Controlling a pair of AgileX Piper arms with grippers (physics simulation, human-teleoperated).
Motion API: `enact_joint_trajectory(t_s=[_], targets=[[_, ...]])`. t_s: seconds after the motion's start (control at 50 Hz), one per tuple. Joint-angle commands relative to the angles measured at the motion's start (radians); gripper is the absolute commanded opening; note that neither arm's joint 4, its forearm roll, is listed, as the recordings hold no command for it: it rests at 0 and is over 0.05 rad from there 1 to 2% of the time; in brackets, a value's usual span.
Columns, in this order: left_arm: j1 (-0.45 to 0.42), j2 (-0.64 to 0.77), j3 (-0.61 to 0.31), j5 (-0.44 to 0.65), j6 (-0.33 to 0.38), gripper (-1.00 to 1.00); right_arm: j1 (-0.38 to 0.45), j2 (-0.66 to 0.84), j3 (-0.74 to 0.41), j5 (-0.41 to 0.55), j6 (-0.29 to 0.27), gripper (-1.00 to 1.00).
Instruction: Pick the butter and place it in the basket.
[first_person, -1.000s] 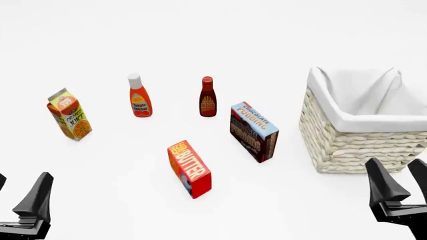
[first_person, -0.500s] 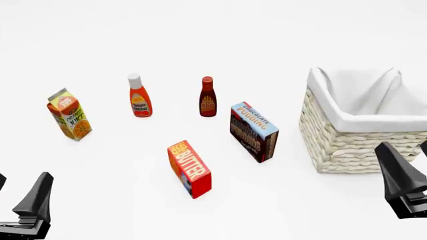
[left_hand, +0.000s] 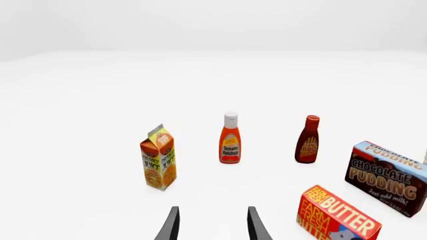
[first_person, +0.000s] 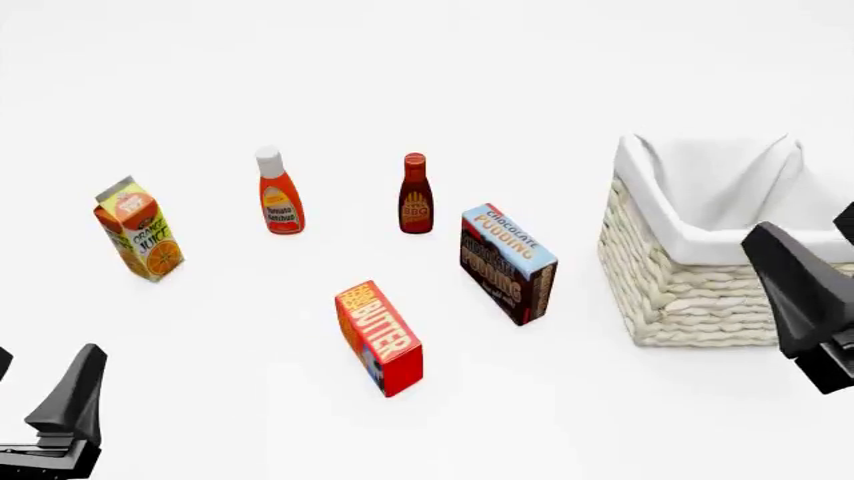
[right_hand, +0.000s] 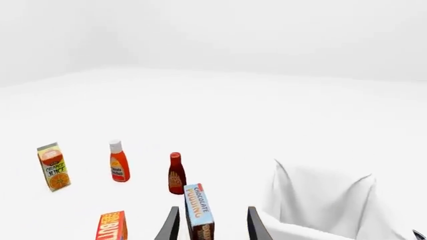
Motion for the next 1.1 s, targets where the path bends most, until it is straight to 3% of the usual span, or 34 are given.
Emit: enact_joint_trajectory(t_s=[0.02,0.24,0.5,1.1], targets=[[0.000,0.000,0.000,0.000,0.000,1.00,0.096,0.135,-0.092,0.010,-0.014,1.00],[0.000,0.000,0.000,0.000,0.000,1.00,0.158,0.282,-0.153,0.015,-0.004,1.00],[0.000,0.000,0.000,0.000,0.000,1.00,0.173,0.419,-0.238,0.020,-0.011,1.00],[0.000,0.000,0.000,0.000,0.000,1.00,0.229,0.749,-0.461,0.087,0.089,1.00]])
